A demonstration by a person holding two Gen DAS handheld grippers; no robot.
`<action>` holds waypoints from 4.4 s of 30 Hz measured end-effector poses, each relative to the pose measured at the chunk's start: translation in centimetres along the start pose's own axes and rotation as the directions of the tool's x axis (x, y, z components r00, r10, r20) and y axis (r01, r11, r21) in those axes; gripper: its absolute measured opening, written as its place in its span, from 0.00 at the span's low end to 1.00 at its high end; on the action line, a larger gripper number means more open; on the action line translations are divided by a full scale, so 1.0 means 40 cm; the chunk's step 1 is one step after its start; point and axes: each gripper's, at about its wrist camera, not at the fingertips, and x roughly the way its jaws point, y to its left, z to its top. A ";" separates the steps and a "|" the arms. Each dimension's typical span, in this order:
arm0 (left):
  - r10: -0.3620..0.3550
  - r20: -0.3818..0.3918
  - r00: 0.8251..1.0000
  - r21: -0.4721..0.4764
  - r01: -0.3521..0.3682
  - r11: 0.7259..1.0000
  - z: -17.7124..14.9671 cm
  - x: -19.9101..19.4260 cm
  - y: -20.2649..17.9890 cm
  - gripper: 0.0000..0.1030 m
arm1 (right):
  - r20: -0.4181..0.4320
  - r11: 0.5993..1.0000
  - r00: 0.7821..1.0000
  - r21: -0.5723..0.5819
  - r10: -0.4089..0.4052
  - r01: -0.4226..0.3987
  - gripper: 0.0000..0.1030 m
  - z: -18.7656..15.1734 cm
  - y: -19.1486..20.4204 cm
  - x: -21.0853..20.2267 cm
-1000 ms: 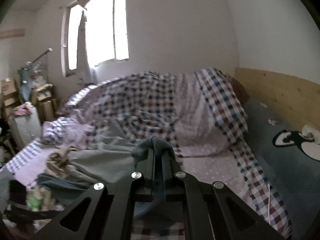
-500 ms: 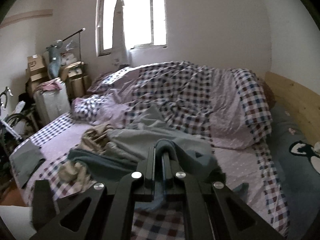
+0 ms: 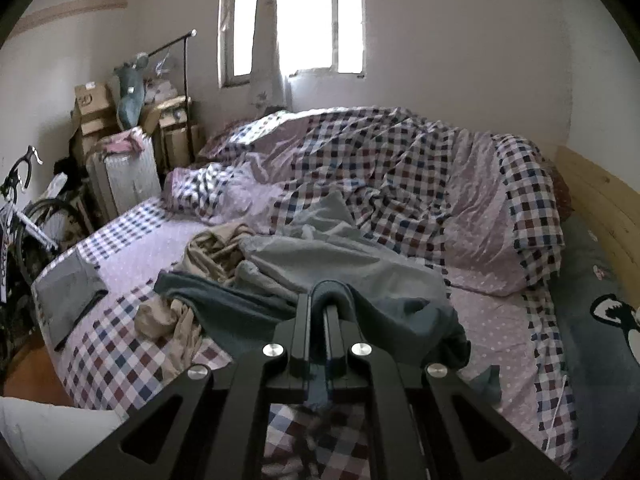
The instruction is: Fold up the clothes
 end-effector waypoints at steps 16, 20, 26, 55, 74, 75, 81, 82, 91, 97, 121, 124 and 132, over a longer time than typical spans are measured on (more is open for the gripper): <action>0.078 -0.065 0.995 -0.576 -0.102 0.811 -0.069 -0.066 0.485 0.02 | -0.237 0.996 0.968 0.032 0.083 -0.078 0.43 -0.018 -0.004 0.261; 0.105 -0.074 0.992 -0.633 -0.128 0.763 -0.104 -0.080 0.572 0.02 | -0.216 0.996 0.973 0.012 0.085 -0.085 0.61 -0.073 -0.025 0.231; 0.163 -0.079 0.983 -0.676 -0.173 0.717 -0.140 -0.106 0.666 0.01 | -0.210 0.991 0.974 -0.087 0.084 -0.104 0.68 -0.190 -0.042 0.183; 0.313 -0.134 0.940 -0.780 -0.295 0.552 -0.268 -0.128 0.821 0.01 | -0.072 0.883 0.974 -0.441 -0.216 0.163 0.48 -0.487 -0.038 0.397; 0.341 -0.216 0.915 -0.799 -0.367 0.477 -0.359 -0.132 0.904 0.01 | 0.083 0.655 0.951 -0.707 -0.299 0.267 0.48 -0.522 0.078 0.501; 0.339 -0.218 0.915 -0.797 -0.367 0.479 -0.360 -0.131 0.904 0.01 | 0.088 0.647 0.950 -0.713 -0.300 0.270 0.47 -0.521 0.082 0.506; 0.323 -0.224 0.919 -0.796 -0.364 0.484 -0.367 -0.129 0.908 0.01 | 0.081 0.615 0.950 -0.744 -0.302 0.259 0.47 -0.521 0.105 0.515; 0.321 -0.225 0.920 -0.795 -0.364 0.485 -0.367 -0.128 0.908 0.01 | 0.086 0.605 0.949 -0.752 -0.304 0.262 0.47 -0.522 0.112 0.518; 0.304 -0.227 0.925 -0.794 -0.357 0.493 -0.372 -0.127 0.912 0.01 | 0.145 0.535 0.930 -0.784 -0.337 0.316 0.25 -0.524 0.142 0.546; 0.296 -0.227 0.928 -0.796 -0.352 0.492 -0.373 -0.126 0.914 0.02 | 0.167 0.524 0.910 -0.772 -0.379 0.360 0.19 -0.518 0.127 0.544; 0.289 -0.244 0.926 -0.789 -0.363 0.496 -0.381 -0.109 0.909 0.02 | 0.146 0.562 0.883 -0.723 -0.446 0.403 0.44 -0.493 0.038 0.555; 0.288 -0.247 0.925 -0.786 -0.366 0.498 -0.382 -0.105 0.909 0.02 | 0.138 0.565 0.887 -0.725 -0.441 0.394 0.44 -0.496 0.034 0.560; 0.289 -0.252 0.924 -0.782 -0.370 0.501 -0.383 -0.099 0.904 0.02 | 0.151 0.559 0.883 -0.723 -0.444 0.405 0.42 -0.505 0.025 0.570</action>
